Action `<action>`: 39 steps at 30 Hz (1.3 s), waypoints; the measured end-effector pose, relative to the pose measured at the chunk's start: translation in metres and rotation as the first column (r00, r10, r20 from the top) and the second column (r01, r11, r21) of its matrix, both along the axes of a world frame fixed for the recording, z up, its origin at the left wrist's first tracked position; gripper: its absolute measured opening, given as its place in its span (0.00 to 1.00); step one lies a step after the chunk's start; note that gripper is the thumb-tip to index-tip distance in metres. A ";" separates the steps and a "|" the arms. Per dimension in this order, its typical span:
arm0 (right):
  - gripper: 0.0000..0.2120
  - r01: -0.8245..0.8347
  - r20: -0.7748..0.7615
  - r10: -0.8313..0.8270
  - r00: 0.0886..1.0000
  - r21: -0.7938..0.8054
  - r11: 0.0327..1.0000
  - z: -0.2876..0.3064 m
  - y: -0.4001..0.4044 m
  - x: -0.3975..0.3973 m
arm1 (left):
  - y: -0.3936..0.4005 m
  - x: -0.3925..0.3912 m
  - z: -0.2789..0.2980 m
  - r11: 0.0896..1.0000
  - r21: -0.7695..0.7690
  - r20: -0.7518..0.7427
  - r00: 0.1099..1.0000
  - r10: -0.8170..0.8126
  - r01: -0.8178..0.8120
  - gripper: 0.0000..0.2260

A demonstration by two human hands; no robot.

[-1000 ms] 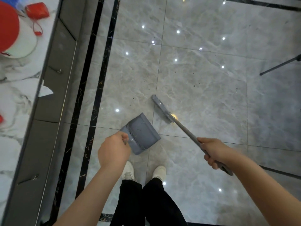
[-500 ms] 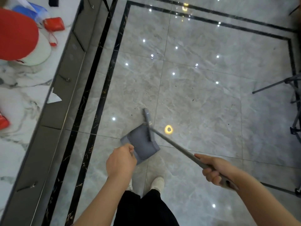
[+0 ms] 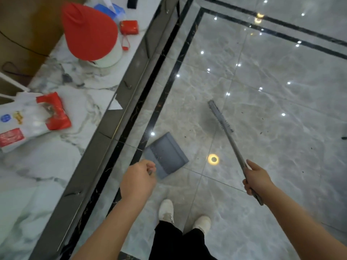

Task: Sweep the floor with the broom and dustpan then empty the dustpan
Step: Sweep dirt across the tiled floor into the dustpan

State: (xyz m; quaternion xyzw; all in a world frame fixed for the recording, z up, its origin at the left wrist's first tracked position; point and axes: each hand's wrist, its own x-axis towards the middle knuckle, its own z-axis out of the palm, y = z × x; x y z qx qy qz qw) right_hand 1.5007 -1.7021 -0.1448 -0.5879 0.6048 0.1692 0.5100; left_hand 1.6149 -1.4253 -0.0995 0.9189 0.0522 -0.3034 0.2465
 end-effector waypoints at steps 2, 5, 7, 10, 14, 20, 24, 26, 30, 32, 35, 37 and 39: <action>0.24 -0.006 0.007 0.007 1.000 -0.020 1.000 -0.009 0.014 0.015 | 0.011 0.015 -0.004 0.999 -0.006 -0.002 0.999 0.046 -0.046 0.10; 0.24 -0.025 -0.006 0.025 1.000 -0.034 0.999 -0.020 0.028 0.039 | 0.028 0.036 -0.008 0.994 0.000 0.014 0.994 0.110 -0.110 0.08; 0.23 -0.041 -0.019 0.040 0.999 -0.048 0.998 -0.026 0.031 0.056 | 0.036 0.049 -0.011 0.991 0.003 0.027 0.991 0.132 -0.132 0.07; 0.22 -0.072 -0.035 0.071 0.997 -0.049 0.996 -0.033 0.031 0.079 | 0.042 0.063 -0.015 0.992 0.018 0.039 0.992 0.123 -0.124 0.07; 0.22 -0.147 -0.076 0.147 0.986 -0.001 0.989 -0.039 0.025 0.103 | 0.040 0.076 -0.018 0.993 0.033 0.052 0.992 0.112 -0.114 0.08; 0.22 -0.307 -0.136 0.318 0.938 0.094 0.947 -0.032 0.024 0.112 | 0.038 0.092 -0.020 0.994 0.074 0.061 0.996 0.072 -0.077 0.09; 0.22 -0.353 -0.139 0.370 0.919 0.132 0.926 -0.019 0.028 0.106 | 0.037 0.099 -0.020 0.992 0.095 0.055 0.996 0.073 -0.078 0.09; 0.21 -0.372 -0.154 0.398 0.905 0.170 0.912 -0.011 0.030 0.101 | 0.036 0.100 -0.021 0.993 0.090 0.055 0.995 0.078 -0.083 0.08; 0.20 -0.348 -0.162 0.402 0.901 0.281 0.894 0.010 0.031 0.093 | 0.032 0.100 -0.021 0.992 0.085 0.060 0.995 0.083 -0.088 0.09; 0.18 -0.312 -0.158 0.377 0.913 0.327 0.892 0.024 0.026 0.092 | 0.031 0.100 -0.021 0.992 0.097 0.057 0.995 0.079 -0.084 0.09; 0.17 -0.321 -0.154 0.385 0.910 0.324 0.890 0.044 0.022 0.094 | 0.034 0.101 -0.018 0.992 0.106 0.045 0.997 0.067 -0.071 0.09; 0.17 -0.361 -0.149 0.408 0.901 0.267 0.893 0.051 0.022 0.098 | 0.036 0.101 -0.016 0.992 0.100 0.036 0.996 0.077 -0.080 0.09; 0.18 -0.381 -0.140 0.412 0.900 0.202 0.902 0.049 0.026 0.105 | 0.037 0.101 -0.015 0.990 0.103 0.035 0.995 0.088 -0.092 0.08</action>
